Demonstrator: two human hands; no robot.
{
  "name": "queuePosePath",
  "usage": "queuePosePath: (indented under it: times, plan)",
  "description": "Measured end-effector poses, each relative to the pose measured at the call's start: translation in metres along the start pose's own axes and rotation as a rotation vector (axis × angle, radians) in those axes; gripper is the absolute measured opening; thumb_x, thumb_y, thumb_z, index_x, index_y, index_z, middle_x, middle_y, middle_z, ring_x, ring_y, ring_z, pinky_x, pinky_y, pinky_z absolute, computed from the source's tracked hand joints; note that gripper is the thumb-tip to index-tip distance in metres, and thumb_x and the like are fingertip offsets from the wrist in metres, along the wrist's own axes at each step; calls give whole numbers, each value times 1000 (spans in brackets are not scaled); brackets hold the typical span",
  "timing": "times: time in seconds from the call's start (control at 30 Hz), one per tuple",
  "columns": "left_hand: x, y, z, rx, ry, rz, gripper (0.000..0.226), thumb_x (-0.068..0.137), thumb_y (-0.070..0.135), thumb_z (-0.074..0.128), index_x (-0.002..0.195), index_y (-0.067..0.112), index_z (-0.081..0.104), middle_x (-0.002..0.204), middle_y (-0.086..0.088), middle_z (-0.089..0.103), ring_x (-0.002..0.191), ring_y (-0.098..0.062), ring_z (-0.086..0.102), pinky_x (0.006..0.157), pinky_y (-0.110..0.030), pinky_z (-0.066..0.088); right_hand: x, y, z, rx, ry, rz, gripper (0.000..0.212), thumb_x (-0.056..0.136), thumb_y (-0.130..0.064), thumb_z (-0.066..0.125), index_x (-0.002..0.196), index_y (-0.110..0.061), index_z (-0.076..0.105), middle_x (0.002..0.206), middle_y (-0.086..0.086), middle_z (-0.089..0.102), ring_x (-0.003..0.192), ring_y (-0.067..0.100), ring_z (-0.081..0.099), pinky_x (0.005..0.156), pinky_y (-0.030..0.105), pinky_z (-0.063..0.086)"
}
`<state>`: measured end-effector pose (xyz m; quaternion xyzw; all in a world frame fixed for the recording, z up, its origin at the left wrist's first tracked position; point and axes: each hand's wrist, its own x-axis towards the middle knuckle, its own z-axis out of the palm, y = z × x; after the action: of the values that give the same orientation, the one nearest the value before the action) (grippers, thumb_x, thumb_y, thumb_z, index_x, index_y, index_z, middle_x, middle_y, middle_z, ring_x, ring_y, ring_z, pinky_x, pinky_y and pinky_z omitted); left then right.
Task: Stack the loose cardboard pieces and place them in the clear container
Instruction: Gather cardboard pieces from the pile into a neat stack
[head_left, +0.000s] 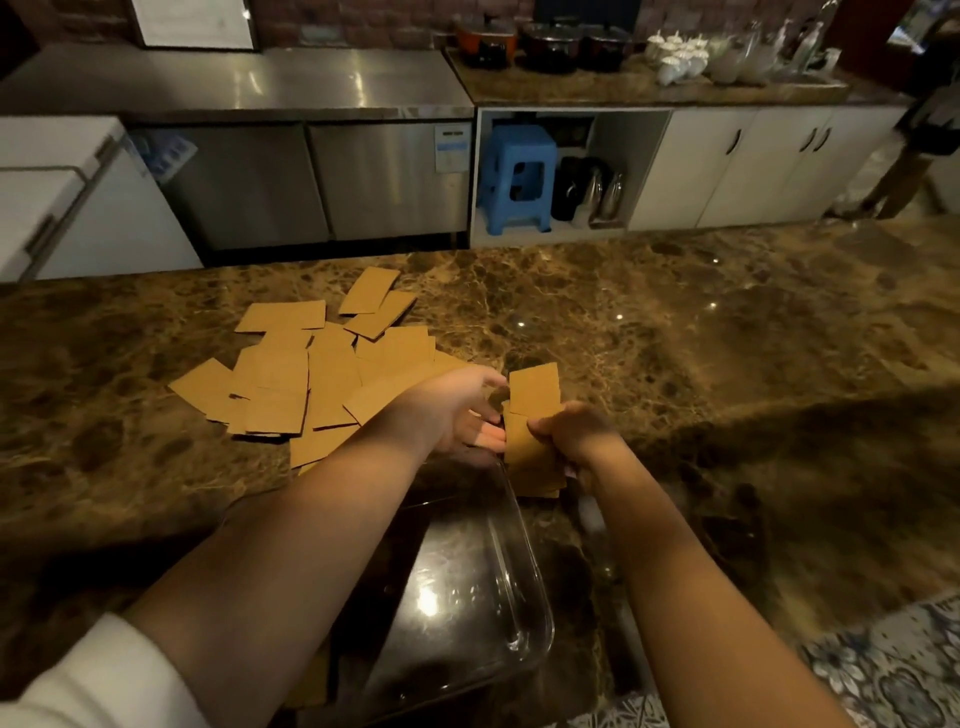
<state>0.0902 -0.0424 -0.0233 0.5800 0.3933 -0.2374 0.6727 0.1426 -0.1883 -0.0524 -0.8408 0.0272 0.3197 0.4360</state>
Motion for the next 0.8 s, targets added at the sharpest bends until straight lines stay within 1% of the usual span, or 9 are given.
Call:
queuePosePath:
  times: [0.13,0.3,0.37,0.43,0.5,0.57,0.67,0.73,0.8]
  plan:
    - [-24,16,-13,-217,15,206,35,96,42,55,105,9,66,101,-11,66,92,-26,63,82,-41,51,-19,-36,-12,145,106,-213,23,97,-14,58,119,-8,63,103,9,68,90,24,63,76,34,52]
    - [-88,23,-33,-412,38,557,27,95,41,56,105,21,70,99,-7,74,98,-23,64,86,-43,52,-77,-100,-9,321,-127,-427,15,98,-22,55,107,-28,66,100,-3,68,90,18,63,64,30,49]
    - [-117,19,-43,-425,21,642,34,95,45,52,112,22,71,104,-11,74,96,-26,65,83,-42,53,-99,-121,1,311,-191,-520,17,99,-25,55,113,-24,66,103,0,67,91,17,62,62,25,48]
    - [-143,14,-55,-437,41,693,35,93,47,51,108,25,74,102,-10,74,98,-30,63,83,-44,51,-115,-136,12,323,-215,-600,23,98,-24,56,119,-20,66,109,4,69,96,22,64,69,30,53]
    - [-162,9,-69,-482,44,743,36,94,43,49,92,27,81,89,-6,77,95,-30,63,81,-43,52,-129,-148,23,317,-208,-691,25,97,-24,58,120,-20,67,110,2,71,101,22,64,79,37,57]
    - [-176,4,-84,-534,28,793,38,95,39,47,87,28,82,85,-4,78,89,-27,66,76,-39,54,-138,-157,31,316,-194,-742,28,97,-25,59,124,-21,66,109,-2,70,100,17,64,76,33,55]
    - [-190,-3,-105,-630,-1,860,36,95,30,48,114,15,75,106,-12,75,97,-30,66,83,-43,52,-144,-168,40,302,-209,-773,19,97,-29,58,112,-27,69,102,-5,71,96,18,64,72,36,56]
    - [-196,-4,-115,-644,6,878,39,95,27,50,125,9,65,115,-17,71,102,-33,63,87,-45,49,-147,-174,45,309,-236,-781,14,97,-28,59,104,-27,71,99,-4,73,97,22,66,85,45,58]
    - [-198,-4,-122,-628,4,907,43,88,28,55,125,9,65,113,-15,73,96,-29,67,82,-42,52,-146,-177,50,325,-252,-780,14,97,-27,59,103,-26,72,97,-6,75,98,21,66,93,50,56]
